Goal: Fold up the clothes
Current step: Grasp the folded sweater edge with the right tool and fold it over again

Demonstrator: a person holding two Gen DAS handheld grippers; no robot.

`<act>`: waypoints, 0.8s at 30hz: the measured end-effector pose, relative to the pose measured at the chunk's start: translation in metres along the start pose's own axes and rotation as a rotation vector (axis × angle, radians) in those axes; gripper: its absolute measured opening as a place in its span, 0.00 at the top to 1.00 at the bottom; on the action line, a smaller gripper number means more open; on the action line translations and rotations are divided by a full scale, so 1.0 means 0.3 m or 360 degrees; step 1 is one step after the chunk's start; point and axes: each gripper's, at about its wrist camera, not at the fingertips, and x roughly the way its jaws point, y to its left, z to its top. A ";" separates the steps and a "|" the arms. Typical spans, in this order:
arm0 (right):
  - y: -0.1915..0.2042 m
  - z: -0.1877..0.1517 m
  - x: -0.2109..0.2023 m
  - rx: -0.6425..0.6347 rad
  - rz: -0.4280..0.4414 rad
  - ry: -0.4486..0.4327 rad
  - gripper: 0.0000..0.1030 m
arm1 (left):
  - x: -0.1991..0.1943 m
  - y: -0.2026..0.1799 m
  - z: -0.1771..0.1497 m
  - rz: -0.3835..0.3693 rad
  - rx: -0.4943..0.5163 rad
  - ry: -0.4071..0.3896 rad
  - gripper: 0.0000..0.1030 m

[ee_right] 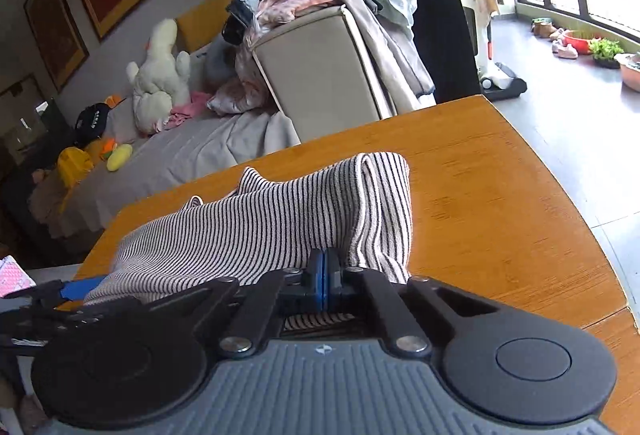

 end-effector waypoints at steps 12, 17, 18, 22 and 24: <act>0.012 -0.033 -0.007 -0.0020 -0.0016 -0.0036 1.00 | -0.002 0.063 -0.019 0.0117 -0.0097 0.0067 0.00; 0.021 -0.039 -0.008 -0.0047 -0.0029 -0.0047 1.00 | -0.048 0.004 -0.004 0.0079 -0.0052 -0.0020 0.03; 0.023 -0.040 -0.008 -0.0054 -0.0032 -0.0048 0.99 | -0.051 -0.010 -0.002 0.0052 -0.0041 -0.0031 0.05; 0.027 -0.043 -0.007 -0.0067 -0.0035 -0.0051 0.99 | -0.063 -0.065 0.008 -0.0059 0.0003 -0.0075 0.15; 0.031 -0.042 -0.011 -0.0064 -0.0037 -0.0048 0.99 | -0.055 -0.082 0.005 -0.0087 0.0014 -0.0073 0.16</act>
